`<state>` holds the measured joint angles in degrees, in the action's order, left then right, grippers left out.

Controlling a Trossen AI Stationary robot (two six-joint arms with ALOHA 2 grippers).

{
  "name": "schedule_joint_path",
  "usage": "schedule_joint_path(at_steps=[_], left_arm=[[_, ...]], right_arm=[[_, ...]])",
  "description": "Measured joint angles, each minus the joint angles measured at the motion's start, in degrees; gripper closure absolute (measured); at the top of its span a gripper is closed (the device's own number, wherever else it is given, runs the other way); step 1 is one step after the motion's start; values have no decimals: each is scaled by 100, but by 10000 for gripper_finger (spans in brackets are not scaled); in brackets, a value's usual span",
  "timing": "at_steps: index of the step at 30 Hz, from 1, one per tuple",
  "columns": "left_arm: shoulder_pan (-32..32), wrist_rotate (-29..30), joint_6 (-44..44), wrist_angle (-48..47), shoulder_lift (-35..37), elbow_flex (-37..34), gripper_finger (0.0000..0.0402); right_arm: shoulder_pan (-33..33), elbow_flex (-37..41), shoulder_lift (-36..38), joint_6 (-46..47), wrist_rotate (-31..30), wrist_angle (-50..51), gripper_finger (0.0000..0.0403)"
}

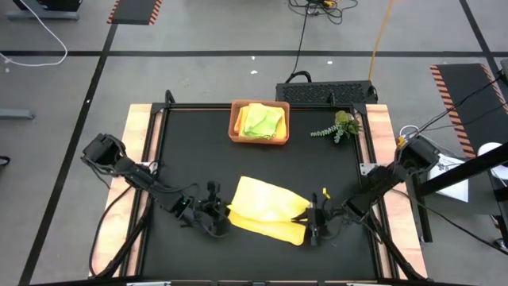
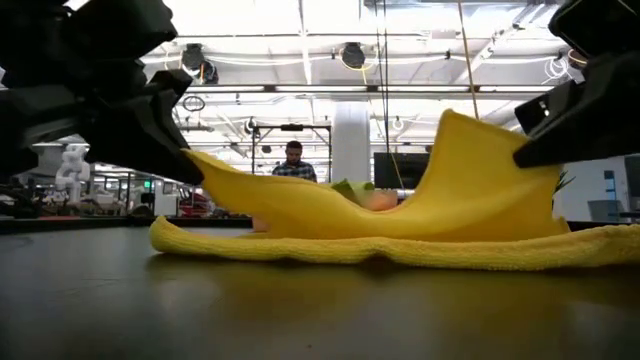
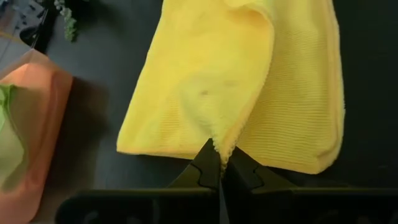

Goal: Fold microfiber towels
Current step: Fold the yellow towel

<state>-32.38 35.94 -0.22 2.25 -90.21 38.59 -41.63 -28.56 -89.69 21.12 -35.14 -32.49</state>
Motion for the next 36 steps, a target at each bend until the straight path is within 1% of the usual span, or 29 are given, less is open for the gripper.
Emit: schedule_joint_path(at_steps=[3,4,8,10,12,14,16,18,22,24,29,32,36], left_arm=[[2,6,101,101,0,-2,398],[2,25,184,167,0,-2,397],[3,348,658,557,0,-2,398],[42,398,835,717,0,7,399],[92,396,889,779,0,17,395],[139,357,895,806,0,20,394],[183,317,887,805,0,20,397],[224,310,884,823,0,20,399],[310,308,868,900,0,20,394],[355,306,851,976,0,22,395],[458,303,722,991,0,22,396],[504,302,695,991,0,22,394],[542,293,638,987,0,24,398]], right_arm=[[-48,-2,33,-111,-132,13,395],[-53,-2,65,-192,-260,14,395],[-50,-4,274,-561,-700,45,395],[-48,-4,421,-617,-854,230,395],[-33,-7,560,-428,-883,492,394],[-1,-4,670,-37,-826,810,390],[5,-4,688,282,-810,926,380],[17,-4,681,356,-801,923,364],[216,-4,684,330,-780,730,314],[412,-4,686,380,-589,675,285],[1028,-4,669,912,341,695,228],[1269,-4,656,1191,932,766,212],[1356,-10,664,1378,1606,589,209]])
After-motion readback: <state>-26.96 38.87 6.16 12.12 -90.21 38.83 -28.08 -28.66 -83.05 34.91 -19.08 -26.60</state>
